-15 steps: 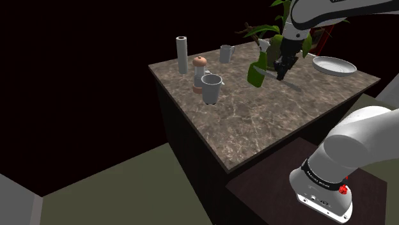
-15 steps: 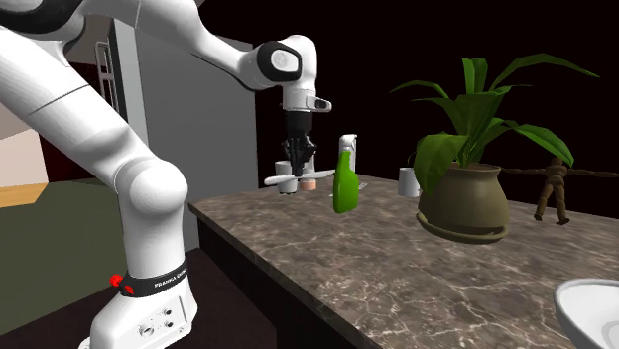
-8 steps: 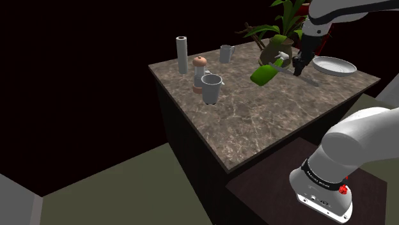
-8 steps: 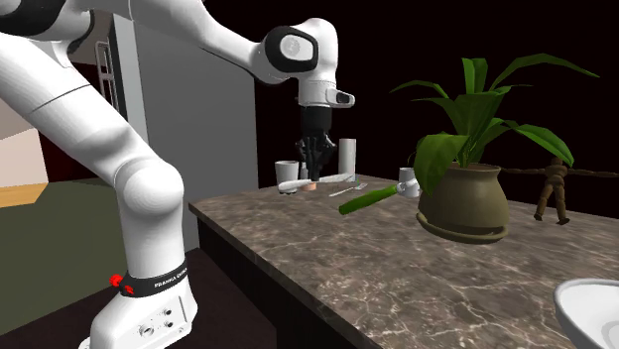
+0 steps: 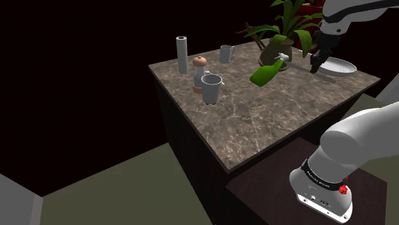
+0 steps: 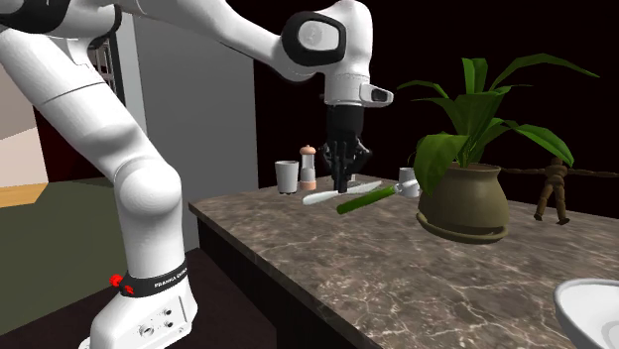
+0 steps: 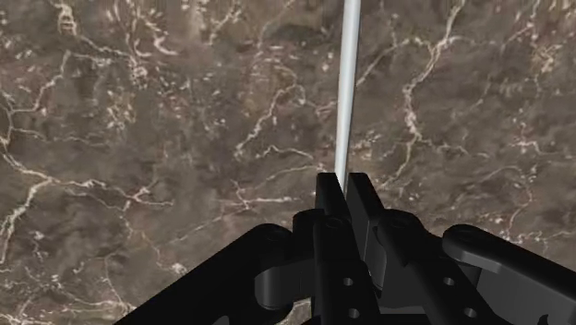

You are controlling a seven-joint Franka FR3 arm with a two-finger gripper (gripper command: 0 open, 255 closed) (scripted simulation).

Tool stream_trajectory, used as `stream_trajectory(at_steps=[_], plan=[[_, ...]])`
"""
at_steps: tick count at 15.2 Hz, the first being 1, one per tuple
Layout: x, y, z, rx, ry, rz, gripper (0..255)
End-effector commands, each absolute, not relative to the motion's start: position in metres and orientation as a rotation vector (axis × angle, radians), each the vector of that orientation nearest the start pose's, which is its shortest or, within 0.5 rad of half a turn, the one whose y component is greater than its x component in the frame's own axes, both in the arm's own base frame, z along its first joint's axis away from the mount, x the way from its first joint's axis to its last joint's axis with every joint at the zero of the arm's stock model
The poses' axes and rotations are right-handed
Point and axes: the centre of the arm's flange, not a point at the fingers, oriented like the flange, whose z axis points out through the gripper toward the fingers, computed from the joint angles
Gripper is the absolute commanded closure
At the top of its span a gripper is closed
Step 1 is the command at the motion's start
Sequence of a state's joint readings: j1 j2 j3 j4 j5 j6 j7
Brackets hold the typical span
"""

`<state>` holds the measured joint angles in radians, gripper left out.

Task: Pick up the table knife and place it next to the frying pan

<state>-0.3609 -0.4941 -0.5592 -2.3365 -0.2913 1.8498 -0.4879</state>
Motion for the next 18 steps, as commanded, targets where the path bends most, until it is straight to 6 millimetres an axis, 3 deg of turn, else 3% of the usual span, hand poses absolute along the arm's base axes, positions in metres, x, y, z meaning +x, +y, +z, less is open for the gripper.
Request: stream_trajectory(at_steps=[1, 13, 18], plan=[[0.207, -0.38, 0.488, -3.1, 0.438, 0.08, 255], [0.132, -0.525, 0.488, -3.1, 0.438, 0.08, 255], [0.132, -0.525, 0.461, -3.1, 0.438, 0.08, 255]])
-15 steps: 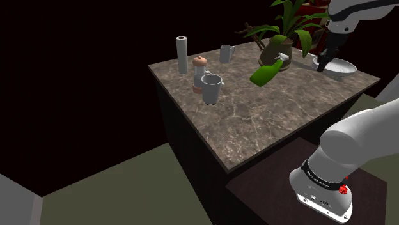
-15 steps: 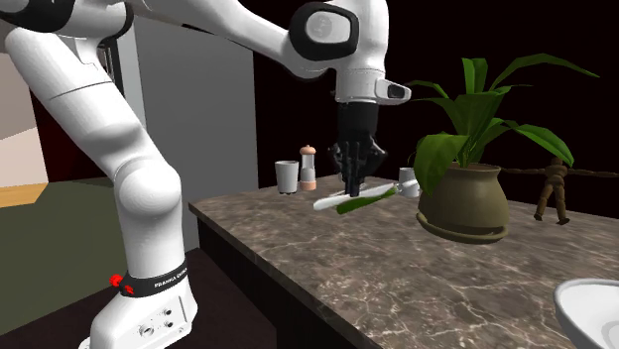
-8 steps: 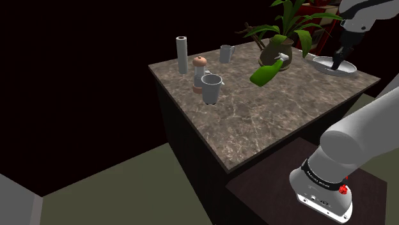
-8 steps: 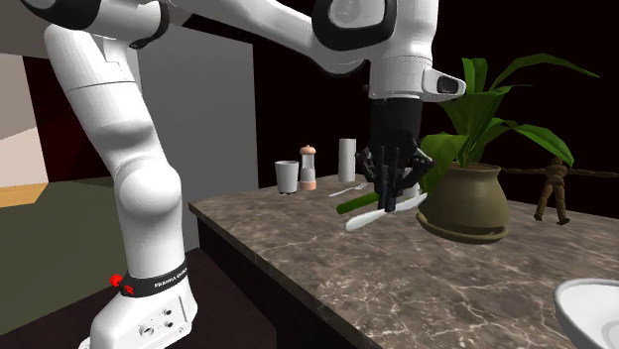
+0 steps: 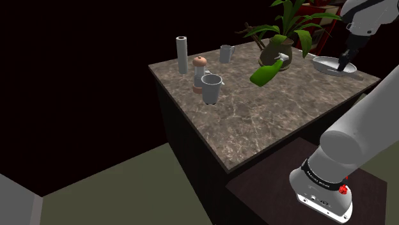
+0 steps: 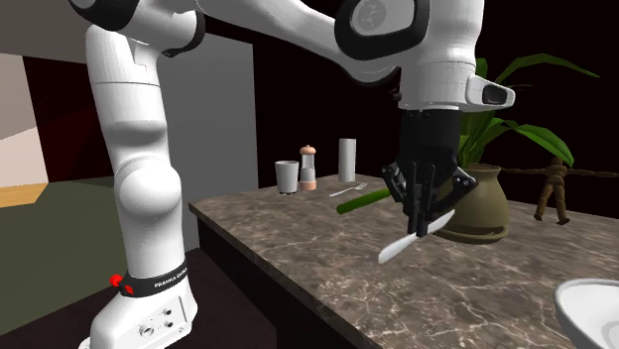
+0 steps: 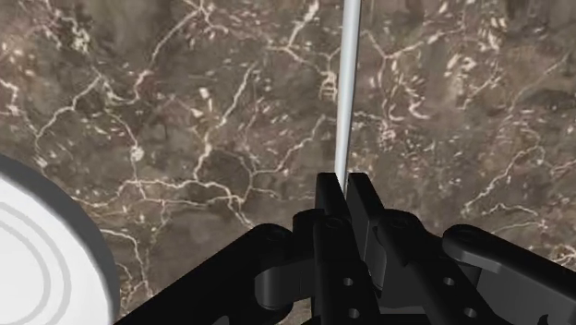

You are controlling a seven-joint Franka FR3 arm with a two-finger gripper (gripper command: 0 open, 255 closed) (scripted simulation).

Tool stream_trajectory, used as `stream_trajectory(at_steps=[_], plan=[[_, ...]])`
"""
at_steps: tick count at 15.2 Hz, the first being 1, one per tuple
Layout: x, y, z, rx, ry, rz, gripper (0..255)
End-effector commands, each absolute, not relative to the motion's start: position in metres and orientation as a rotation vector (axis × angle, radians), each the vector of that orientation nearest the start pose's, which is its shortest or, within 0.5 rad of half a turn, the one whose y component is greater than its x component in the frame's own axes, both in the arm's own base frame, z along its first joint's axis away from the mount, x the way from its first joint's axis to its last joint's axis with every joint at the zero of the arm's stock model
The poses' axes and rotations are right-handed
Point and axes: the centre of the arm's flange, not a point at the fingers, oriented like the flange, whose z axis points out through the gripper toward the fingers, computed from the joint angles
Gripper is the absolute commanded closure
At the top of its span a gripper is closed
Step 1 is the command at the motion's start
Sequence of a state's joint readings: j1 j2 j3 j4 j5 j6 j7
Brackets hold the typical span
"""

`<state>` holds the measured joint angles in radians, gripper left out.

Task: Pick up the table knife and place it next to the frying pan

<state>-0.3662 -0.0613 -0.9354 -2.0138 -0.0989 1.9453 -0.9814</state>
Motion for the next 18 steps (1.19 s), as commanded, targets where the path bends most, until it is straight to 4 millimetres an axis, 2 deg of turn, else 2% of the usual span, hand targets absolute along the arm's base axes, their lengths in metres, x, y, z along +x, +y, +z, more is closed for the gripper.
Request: stream_trajectory(at_steps=[1, 14, 18], plan=[[0.132, -0.525, 0.456, -3.1, 0.438, 0.08, 255], [0.132, -0.525, 0.386, -3.1, 0.438, 0.08, 255], [0.132, -0.525, 0.386, -3.1, 0.438, 0.08, 255]])
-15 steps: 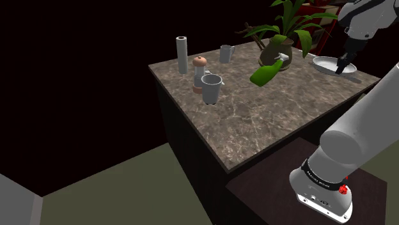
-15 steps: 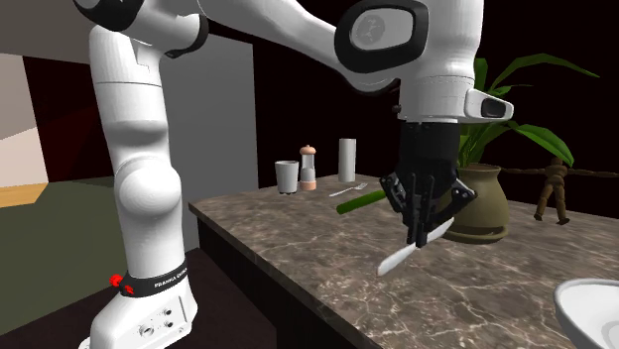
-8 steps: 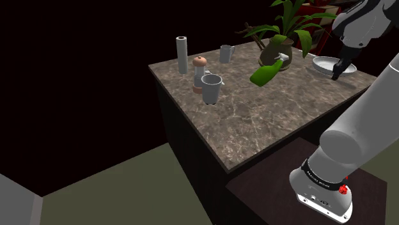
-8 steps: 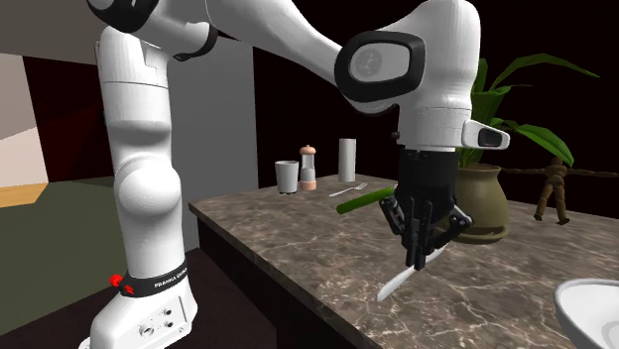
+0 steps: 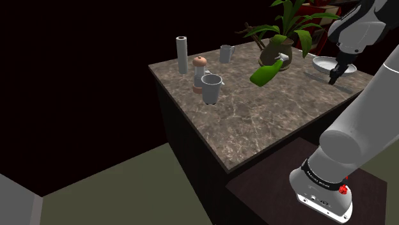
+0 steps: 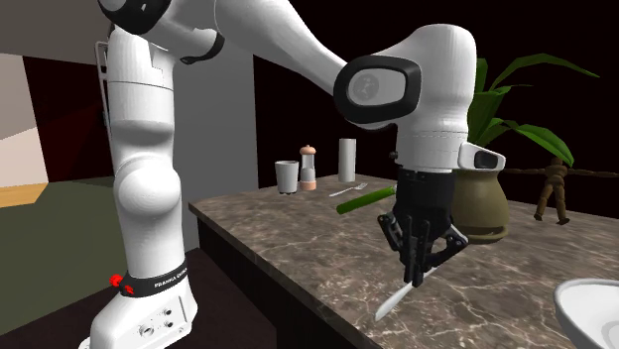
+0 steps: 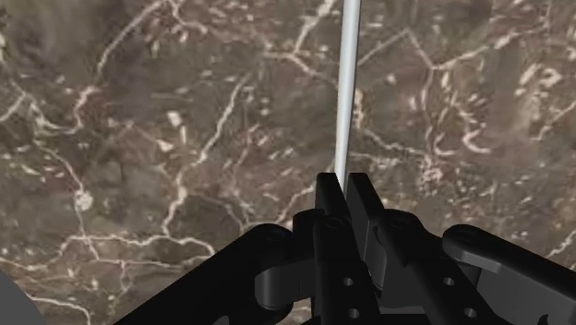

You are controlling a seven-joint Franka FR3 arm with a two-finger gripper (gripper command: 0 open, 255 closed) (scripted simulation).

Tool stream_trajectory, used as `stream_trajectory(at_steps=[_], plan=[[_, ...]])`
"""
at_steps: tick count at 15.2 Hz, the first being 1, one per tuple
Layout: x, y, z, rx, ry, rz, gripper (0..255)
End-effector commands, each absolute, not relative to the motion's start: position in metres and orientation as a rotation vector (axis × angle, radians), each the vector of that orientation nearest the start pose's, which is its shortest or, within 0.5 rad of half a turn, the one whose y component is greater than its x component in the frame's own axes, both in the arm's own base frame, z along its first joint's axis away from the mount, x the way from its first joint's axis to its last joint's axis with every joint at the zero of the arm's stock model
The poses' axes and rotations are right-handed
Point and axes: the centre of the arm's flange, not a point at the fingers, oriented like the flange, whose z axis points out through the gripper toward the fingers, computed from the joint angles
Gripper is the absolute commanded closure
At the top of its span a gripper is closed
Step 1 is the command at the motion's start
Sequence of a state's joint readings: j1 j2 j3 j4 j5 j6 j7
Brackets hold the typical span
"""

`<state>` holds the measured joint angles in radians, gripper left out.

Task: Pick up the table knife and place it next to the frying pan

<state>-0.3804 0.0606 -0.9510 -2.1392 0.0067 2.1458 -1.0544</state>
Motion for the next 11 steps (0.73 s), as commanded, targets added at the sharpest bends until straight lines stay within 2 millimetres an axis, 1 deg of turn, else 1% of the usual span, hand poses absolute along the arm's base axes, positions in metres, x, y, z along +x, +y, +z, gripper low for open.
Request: stream_trajectory(at_steps=[1, 4, 5, 10, 11], plan=[[0.132, -0.525, 0.386, -3.1, 0.438, 0.08, 255], [0.132, -0.525, 0.386, -3.099, 0.438, 0.08, 255], [0.132, -0.525, 0.386, -3.099, 0.438, 0.08, 0], [0.132, -0.525, 0.386, -3.099, 0.438, 0.08, 0], [0.132, -0.525, 0.399, -3.1, 0.438, 0.08, 0]])
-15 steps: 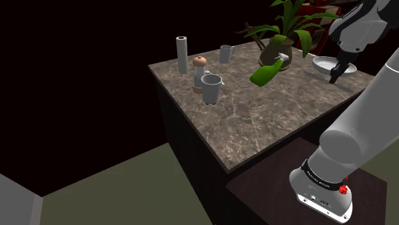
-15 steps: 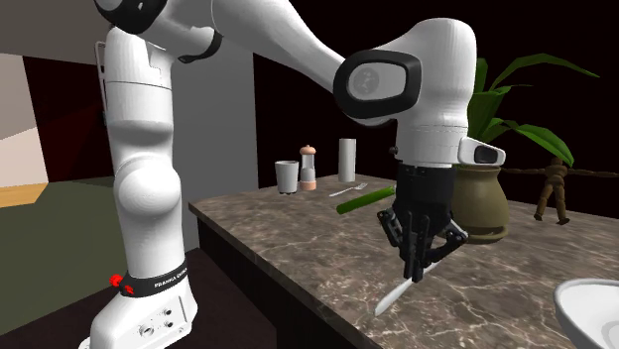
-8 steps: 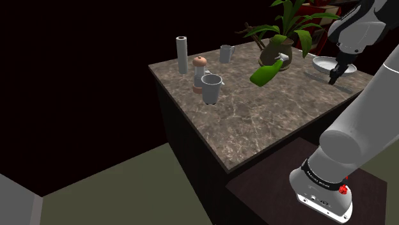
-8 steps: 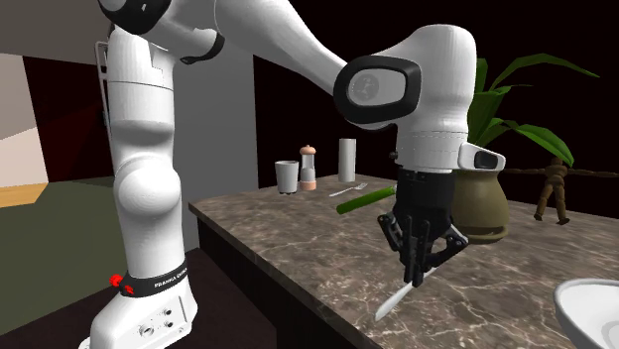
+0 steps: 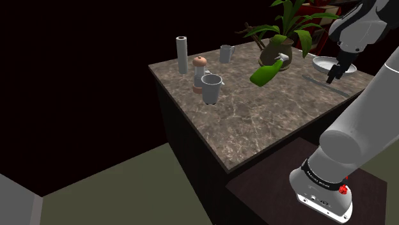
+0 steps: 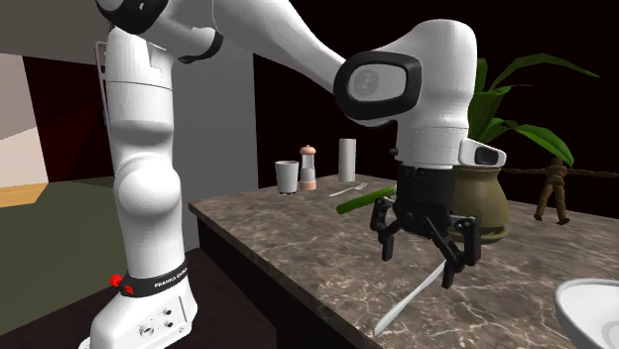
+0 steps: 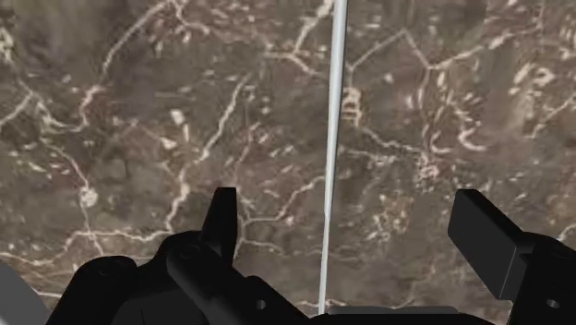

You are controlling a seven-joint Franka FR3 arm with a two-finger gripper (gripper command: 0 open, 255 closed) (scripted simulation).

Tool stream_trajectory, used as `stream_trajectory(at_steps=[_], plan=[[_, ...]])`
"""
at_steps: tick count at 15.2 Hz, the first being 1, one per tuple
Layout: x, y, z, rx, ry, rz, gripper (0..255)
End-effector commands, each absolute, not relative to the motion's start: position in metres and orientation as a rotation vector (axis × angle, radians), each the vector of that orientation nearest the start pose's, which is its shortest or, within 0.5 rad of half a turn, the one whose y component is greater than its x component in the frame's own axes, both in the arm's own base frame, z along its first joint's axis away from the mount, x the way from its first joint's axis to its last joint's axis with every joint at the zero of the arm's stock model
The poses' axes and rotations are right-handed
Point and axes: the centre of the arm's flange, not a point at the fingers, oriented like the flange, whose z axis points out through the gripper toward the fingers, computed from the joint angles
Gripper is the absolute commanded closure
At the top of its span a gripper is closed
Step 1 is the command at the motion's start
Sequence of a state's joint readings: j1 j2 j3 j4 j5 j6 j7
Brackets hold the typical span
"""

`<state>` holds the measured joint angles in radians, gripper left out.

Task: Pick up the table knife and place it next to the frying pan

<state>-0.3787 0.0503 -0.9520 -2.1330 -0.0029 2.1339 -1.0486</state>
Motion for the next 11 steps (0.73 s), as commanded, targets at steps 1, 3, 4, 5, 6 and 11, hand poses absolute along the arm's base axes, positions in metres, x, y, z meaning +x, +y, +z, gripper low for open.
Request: stream_trajectory(at_steps=[1, 3, 4, 5, 6, 11], plan=[[0.133, -0.526, 0.412, -3.1, 0.438, 0.08, 0], [0.134, -0.526, 0.436, -3.1, 0.438, 0.08, 0], [0.134, -0.526, 0.436, -3.1, 0.438, 0.08, 0], [0.134, -0.526, 0.436, -3.1, 0.438, 0.08, 0], [0.134, -0.526, 0.436, -3.1, 0.438, 0.08, 0], [0.134, -0.526, 0.436, -3.1, 0.438, 0.08, 0]])
